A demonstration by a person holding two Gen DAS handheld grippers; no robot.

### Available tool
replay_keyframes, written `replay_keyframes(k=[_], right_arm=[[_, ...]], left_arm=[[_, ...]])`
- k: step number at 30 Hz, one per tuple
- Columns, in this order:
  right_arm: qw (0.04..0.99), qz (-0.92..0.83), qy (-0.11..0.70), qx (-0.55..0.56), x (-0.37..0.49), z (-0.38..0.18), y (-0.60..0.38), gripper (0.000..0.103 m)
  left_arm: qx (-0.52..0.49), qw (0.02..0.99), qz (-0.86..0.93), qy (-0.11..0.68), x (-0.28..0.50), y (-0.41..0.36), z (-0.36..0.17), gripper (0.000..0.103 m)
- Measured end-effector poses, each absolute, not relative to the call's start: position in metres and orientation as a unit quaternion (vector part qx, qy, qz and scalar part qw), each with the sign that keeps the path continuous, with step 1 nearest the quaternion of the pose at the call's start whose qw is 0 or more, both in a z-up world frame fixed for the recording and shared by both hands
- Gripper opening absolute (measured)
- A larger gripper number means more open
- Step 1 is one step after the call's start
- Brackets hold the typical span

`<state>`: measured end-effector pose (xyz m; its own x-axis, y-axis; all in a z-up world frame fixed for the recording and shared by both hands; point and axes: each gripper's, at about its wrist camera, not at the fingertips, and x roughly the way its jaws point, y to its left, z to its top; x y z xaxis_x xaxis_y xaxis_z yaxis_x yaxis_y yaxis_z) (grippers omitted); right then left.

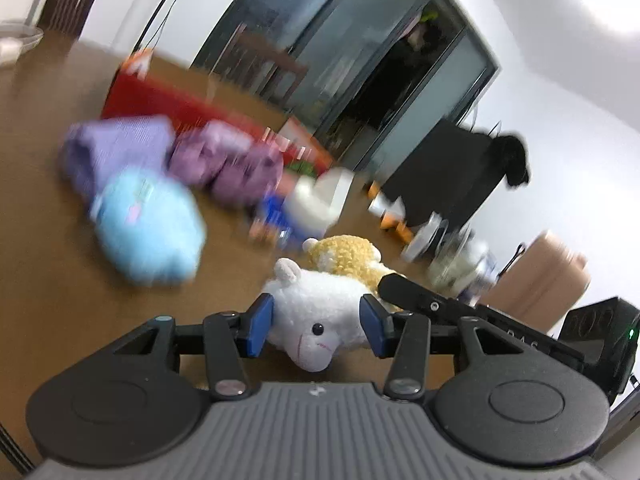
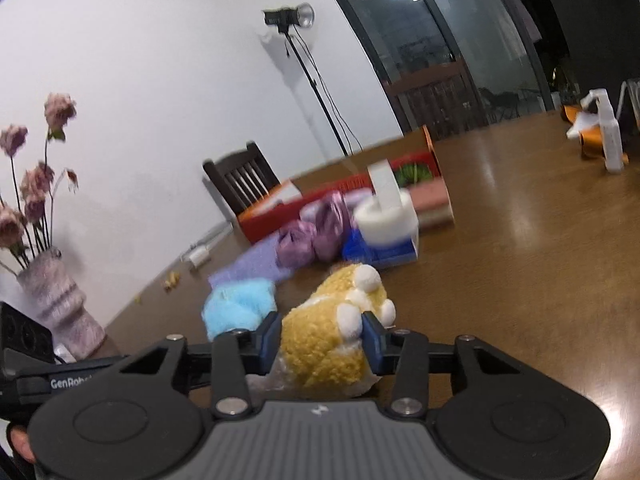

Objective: Organize soft objects
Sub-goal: 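Lower the right gripper onto the yellow-and-white plush sheep and grasp it, then carry the plush sheep into the cardboard box and open the right gripper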

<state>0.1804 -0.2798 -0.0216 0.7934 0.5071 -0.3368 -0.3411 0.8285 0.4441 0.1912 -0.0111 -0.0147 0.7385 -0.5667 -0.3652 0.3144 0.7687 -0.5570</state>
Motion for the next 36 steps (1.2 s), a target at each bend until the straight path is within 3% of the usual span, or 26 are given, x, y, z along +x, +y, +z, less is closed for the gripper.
replay_keyframes(k=[8, 12, 17, 26, 29, 31, 34, 36], right_arm=[[0.952, 0.243, 0.141, 0.119, 0.302, 0.06, -0.275, 0.042], [0.95, 0.237, 0.167, 0.117, 0.4, 0.069, -0.277, 0.042], [0.939, 0.222, 0.233, 0.117, 0.479, 0.039, -0.273, 0.042], [0.944, 0.174, 0.271, 0.065, 0.494, 0.004, -0.26, 0.042], [0.95, 0.156, 0.266, 0.056, 0.489, 0.007, -0.262, 0.052], [0.951, 0.154, 0.261, 0.06, 0.484, 0.016, -0.268, 0.052], [0.957, 0.157, 0.239, 0.056, 0.465, 0.042, -0.273, 0.053], [0.96, 0.161, 0.223, 0.055, 0.449, 0.063, -0.278, 0.06]], left_arm=[[-0.216, 0.919, -0.253, 0.214, 0.338, -0.012, 0.063, 0.048], [-0.25, 0.908, -0.225, 0.251, 0.433, -0.012, 0.062, 0.047], [-0.263, 0.896, -0.182, 0.309, 0.501, -0.017, 0.03, 0.047], [-0.229, 0.889, -0.192, 0.346, 0.514, -0.038, 0.011, 0.044], [-0.228, 0.889, -0.19, 0.348, 0.507, -0.038, 0.018, 0.045], [-0.215, 0.896, -0.19, 0.339, 0.497, -0.038, 0.031, 0.045], [-0.194, 0.911, -0.188, 0.311, 0.47, -0.031, 0.06, 0.05], [-0.178, 0.922, -0.179, 0.292, 0.449, -0.023, 0.081, 0.06]])
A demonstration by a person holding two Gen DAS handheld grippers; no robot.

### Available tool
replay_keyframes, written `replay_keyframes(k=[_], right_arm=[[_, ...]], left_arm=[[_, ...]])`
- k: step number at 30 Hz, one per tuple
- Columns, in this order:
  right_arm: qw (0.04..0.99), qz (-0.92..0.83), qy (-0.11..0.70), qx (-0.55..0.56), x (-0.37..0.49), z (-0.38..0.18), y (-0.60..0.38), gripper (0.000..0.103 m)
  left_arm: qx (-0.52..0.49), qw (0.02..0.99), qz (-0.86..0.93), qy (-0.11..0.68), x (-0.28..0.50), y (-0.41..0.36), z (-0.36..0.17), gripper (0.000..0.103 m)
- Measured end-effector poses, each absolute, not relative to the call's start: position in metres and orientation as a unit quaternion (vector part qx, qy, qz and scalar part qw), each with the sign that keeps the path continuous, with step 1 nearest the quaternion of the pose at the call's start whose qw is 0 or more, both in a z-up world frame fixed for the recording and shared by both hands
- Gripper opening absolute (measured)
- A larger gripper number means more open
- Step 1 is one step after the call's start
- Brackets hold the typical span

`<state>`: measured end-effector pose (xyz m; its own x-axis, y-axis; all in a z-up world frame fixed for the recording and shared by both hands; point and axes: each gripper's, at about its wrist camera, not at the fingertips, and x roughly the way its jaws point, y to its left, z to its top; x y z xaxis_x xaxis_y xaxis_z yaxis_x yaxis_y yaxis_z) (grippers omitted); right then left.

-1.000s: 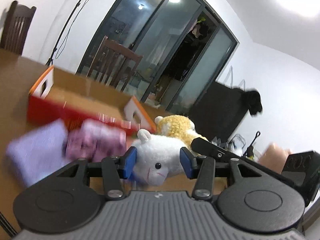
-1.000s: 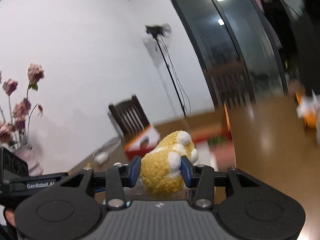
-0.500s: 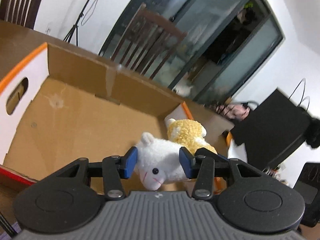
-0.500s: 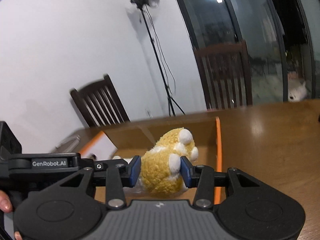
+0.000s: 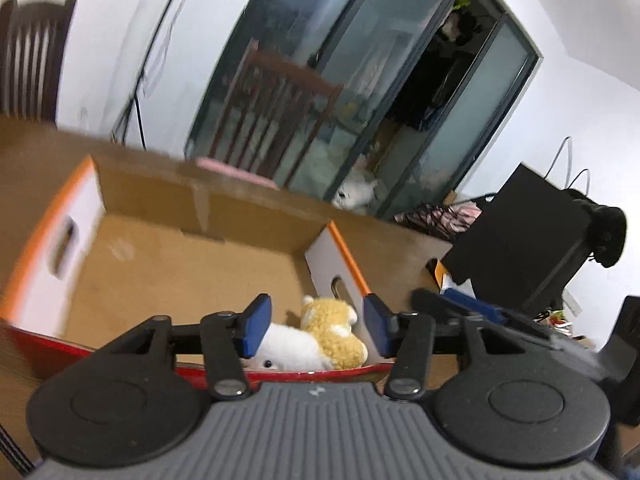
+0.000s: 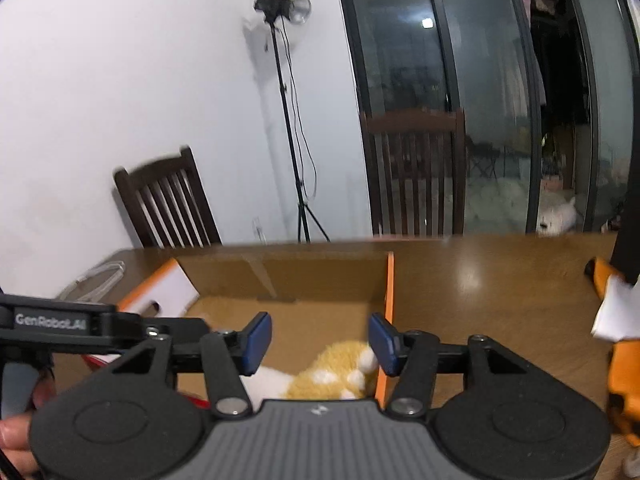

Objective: Organize soft objects
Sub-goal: 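Carry the plush sheep into the cardboard box and open the right gripper, then move the left gripper toward the purple satin bow scrunchie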

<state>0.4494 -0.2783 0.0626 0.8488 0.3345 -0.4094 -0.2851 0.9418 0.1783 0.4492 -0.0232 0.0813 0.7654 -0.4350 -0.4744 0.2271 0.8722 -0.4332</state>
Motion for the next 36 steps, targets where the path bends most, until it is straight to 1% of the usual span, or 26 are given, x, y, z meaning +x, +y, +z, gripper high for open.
replay_keyframes(k=[1, 2, 3, 4, 5, 6, 9, 10, 11, 15, 20, 23, 27, 31, 36], right_arm=[[0.962, 0.164, 0.213, 0.052, 0.439, 0.074, -0.28, 0.062], [0.964, 0.166, 0.203, 0.048, 0.427, 0.085, -0.282, 0.065], [0.966, 0.167, 0.194, 0.044, 0.416, 0.094, -0.284, 0.069], [0.967, 0.169, 0.185, 0.039, 0.402, 0.104, -0.286, 0.071], [0.968, 0.172, 0.177, 0.037, 0.39, 0.112, -0.288, 0.077], [0.97, 0.175, 0.168, 0.035, 0.376, 0.119, -0.29, 0.08], [0.973, 0.18, 0.145, 0.025, 0.337, 0.135, -0.292, 0.082], [0.974, 0.181, 0.138, 0.021, 0.323, 0.139, -0.292, 0.082], [0.975, 0.18, 0.13, 0.019, 0.31, 0.142, -0.292, 0.085], [0.982, 0.168, 0.089, 0.016, 0.255, 0.138, -0.287, 0.103], [0.984, 0.162, 0.066, 0.018, 0.198, 0.112, -0.283, 0.103], [0.982, 0.173, 0.069, 0.019, 0.169, 0.088, -0.278, 0.103], [0.981, 0.178, 0.078, -0.003, 0.136, 0.055, -0.265, 0.103], [0.979, 0.177, 0.095, -0.01, 0.108, 0.026, -0.255, 0.103], [0.973, 0.191, 0.131, 0.007, 0.102, 0.003, -0.249, 0.103]], left_arm=[[-0.167, 0.929, -0.174, 0.282, 0.437, -0.02, 0.093, 0.065], [-0.151, 0.936, -0.167, 0.271, 0.423, -0.017, 0.103, 0.076], [-0.132, 0.943, -0.159, 0.261, 0.408, -0.013, 0.112, 0.08], [-0.114, 0.95, -0.149, 0.249, 0.394, -0.01, 0.118, 0.08], [-0.088, 0.959, -0.136, 0.233, 0.376, -0.007, 0.124, 0.082], [-0.057, 0.967, -0.118, 0.216, 0.357, -0.005, 0.129, 0.087], [0.003, 0.981, -0.077, 0.177, 0.306, 0.001, 0.136, 0.095], [0.006, 0.983, -0.073, 0.171, 0.291, 0.002, 0.138, 0.095], [0.003, 0.984, -0.07, 0.166, 0.273, 0.007, 0.14, 0.095], [-0.022, 0.99, -0.078, 0.119, 0.205, 0.02, 0.139, 0.102], [-0.012, 0.993, -0.053, 0.102, 0.145, 0.018, 0.109, 0.103], [0.008, 0.995, -0.03, 0.099, 0.115, 0.014, 0.088, 0.103], [0.001, 0.993, -0.032, 0.111, 0.083, 0.013, 0.064, 0.103], [-0.014, 0.99, -0.034, 0.135, 0.064, 0.021, 0.043, 0.103], [-0.023, 0.985, -0.035, 0.17, 0.08, 0.029, 0.026, 0.103]])
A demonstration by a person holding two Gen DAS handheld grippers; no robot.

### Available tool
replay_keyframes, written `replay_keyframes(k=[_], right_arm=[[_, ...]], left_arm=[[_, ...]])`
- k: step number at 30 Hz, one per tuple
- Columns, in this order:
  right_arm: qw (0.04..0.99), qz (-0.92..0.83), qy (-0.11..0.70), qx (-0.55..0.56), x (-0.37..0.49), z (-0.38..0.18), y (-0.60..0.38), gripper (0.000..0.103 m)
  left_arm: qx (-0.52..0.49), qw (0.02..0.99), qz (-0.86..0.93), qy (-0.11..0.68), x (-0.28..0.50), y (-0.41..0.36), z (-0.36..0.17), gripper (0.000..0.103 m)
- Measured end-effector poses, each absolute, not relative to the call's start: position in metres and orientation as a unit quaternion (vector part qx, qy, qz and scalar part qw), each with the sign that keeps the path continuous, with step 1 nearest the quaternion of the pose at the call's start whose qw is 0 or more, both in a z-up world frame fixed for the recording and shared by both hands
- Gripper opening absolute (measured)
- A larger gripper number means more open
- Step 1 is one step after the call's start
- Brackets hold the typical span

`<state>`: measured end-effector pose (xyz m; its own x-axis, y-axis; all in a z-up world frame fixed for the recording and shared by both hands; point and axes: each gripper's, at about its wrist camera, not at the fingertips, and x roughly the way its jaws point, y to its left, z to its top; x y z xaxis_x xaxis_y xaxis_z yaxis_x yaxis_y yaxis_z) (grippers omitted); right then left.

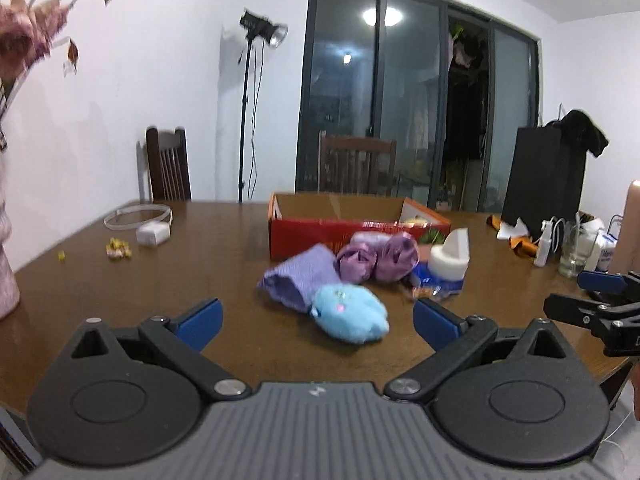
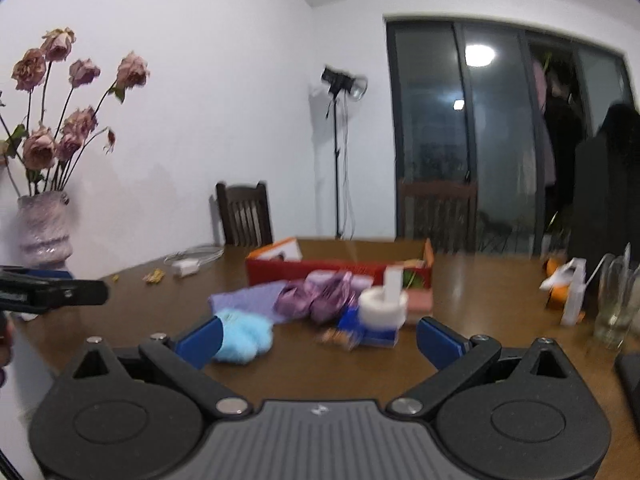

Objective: Organize soft objects
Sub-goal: 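Move the left gripper toward the purple satin bow scrunchie, then close the left gripper on the purple satin bow and lift it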

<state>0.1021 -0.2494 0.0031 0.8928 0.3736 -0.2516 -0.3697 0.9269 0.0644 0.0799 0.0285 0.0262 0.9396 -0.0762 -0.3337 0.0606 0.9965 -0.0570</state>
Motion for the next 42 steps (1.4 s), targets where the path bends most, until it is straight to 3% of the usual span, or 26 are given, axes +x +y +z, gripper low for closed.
replay_keyframes(k=[4, 11, 15, 19, 26, 28, 29, 31, 32, 33, 36, 42], right_arm=[[0.974, 0.177, 0.143, 0.011, 0.119, -0.002, -0.247, 0.102], [0.963, 0.188, 0.188, 0.045, 0.169, -0.009, -0.246, 0.084], [0.955, 0.207, 0.207, 0.053, 0.199, -0.014, -0.237, 0.074], [0.953, 0.21, 0.21, 0.061, 0.236, -0.009, -0.229, 0.073], [0.957, 0.194, 0.217, 0.015, 0.303, -0.01, -0.197, 0.047], [0.954, 0.194, 0.23, 0.009, 0.319, -0.016, -0.188, 0.045], [0.952, 0.193, 0.236, 0.004, 0.326, -0.018, -0.184, 0.042], [0.952, 0.186, 0.242, -0.013, 0.337, -0.023, -0.175, 0.04], [0.952, 0.184, 0.245, -0.019, 0.341, -0.025, -0.172, 0.037], [0.952, 0.183, 0.245, -0.023, 0.344, -0.027, -0.171, 0.03], [0.954, 0.177, 0.24, -0.041, 0.35, -0.028, -0.168, 0.01], [0.955, 0.19, 0.225, -0.027, 0.348, -0.021, -0.174, 0.006]], left_arm=[[-0.031, 0.98, -0.042, 0.19, 0.101, 0.029, 0.018, 0.103], [-0.032, 0.973, -0.071, 0.219, 0.15, 0.023, 0.006, 0.102], [-0.064, 0.966, -0.073, 0.24, 0.187, 0.026, 0.001, 0.086], [-0.07, 0.967, -0.108, 0.219, 0.223, 0.02, 0.012, 0.082], [-0.061, 0.947, -0.113, 0.295, 0.322, 0.006, 0.007, 0.066], [-0.053, 0.945, -0.115, 0.302, 0.34, 0.003, 0.002, 0.065], [-0.049, 0.943, -0.114, 0.31, 0.347, 0.001, -0.002, 0.061], [-0.048, 0.938, -0.113, 0.325, 0.359, 0.001, -0.01, 0.044], [-0.052, 0.934, -0.116, 0.333, 0.363, 0.002, -0.014, 0.029], [-0.061, 0.932, -0.126, 0.335, 0.365, 0.004, -0.018, 0.022], [-0.068, 0.933, -0.132, 0.327, 0.364, 0.006, -0.02, 0.018], [-0.06, 0.94, -0.14, 0.305, 0.35, 0.004, -0.003, 0.014]])
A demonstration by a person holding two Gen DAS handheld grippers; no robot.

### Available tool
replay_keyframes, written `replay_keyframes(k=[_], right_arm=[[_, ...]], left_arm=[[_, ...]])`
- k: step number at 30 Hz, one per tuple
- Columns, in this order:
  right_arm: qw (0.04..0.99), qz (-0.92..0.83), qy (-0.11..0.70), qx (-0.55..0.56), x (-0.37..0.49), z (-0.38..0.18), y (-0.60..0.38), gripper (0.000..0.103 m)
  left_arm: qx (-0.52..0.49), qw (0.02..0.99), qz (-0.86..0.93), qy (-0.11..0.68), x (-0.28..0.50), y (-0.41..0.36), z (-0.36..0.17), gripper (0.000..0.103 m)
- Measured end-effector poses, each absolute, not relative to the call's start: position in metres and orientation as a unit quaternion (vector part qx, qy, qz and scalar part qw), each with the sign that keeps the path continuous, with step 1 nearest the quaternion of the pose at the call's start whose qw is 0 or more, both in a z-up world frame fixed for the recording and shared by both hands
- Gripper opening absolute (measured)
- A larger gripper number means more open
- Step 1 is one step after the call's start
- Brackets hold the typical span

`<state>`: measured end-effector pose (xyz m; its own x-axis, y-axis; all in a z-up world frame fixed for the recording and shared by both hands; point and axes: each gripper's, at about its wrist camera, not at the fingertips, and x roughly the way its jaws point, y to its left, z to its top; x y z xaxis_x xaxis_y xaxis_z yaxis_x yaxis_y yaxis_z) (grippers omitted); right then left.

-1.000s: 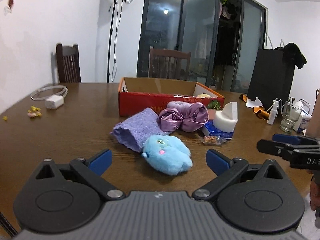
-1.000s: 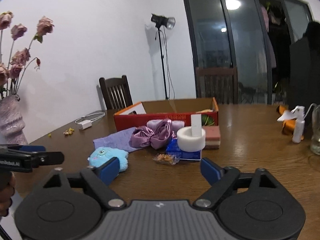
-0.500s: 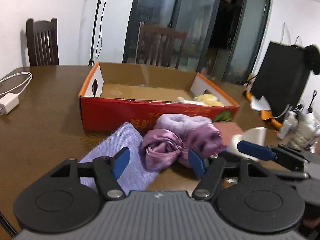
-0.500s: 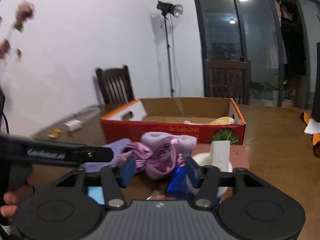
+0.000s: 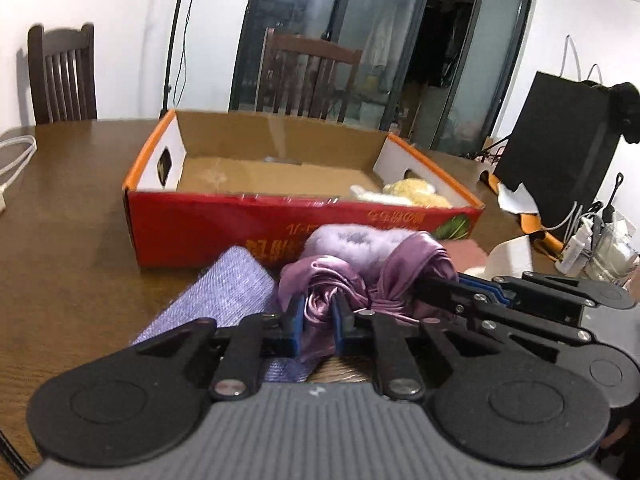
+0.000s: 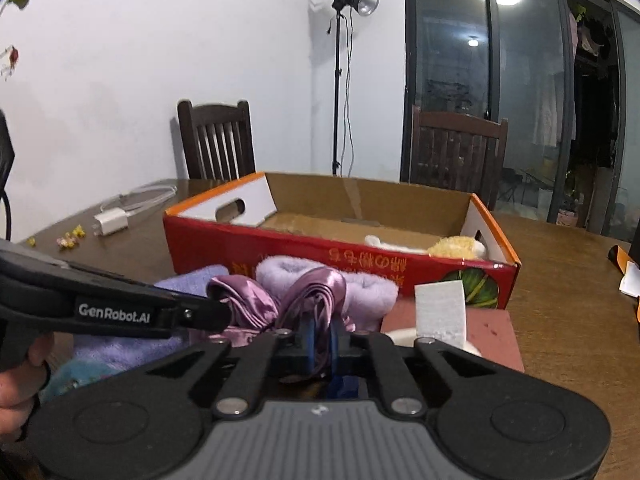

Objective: Organize soft objects
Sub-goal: 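Close the left gripper on the purple satin bow and lift it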

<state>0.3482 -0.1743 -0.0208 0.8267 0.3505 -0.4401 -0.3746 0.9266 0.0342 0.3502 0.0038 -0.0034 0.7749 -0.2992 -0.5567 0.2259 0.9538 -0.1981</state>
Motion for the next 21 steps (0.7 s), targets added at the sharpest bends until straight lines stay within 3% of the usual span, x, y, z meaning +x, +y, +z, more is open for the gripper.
replay_keyframes(k=[9, 19, 20, 21], right_arm=[[0.958, 0.229, 0.172, -0.009, 0.284, 0.032, -0.19, 0.006], [0.932, 0.265, 0.247, -0.005, 0.174, 0.005, -0.223, 0.007], [0.931, 0.263, 0.254, -0.001, 0.17, 0.001, -0.226, 0.01], [0.931, 0.258, 0.259, 0.005, 0.167, -0.004, -0.23, 0.021]], left_arm=[[-0.064, 0.961, -0.143, 0.23, 0.263, 0.004, 0.051, 0.014], [-0.095, 0.934, -0.163, 0.303, 0.161, -0.005, 0.008, 0.014], [-0.104, 0.931, -0.158, 0.313, 0.158, -0.002, 0.0, 0.014], [-0.107, 0.928, -0.148, 0.324, 0.158, 0.0, -0.005, 0.014]])
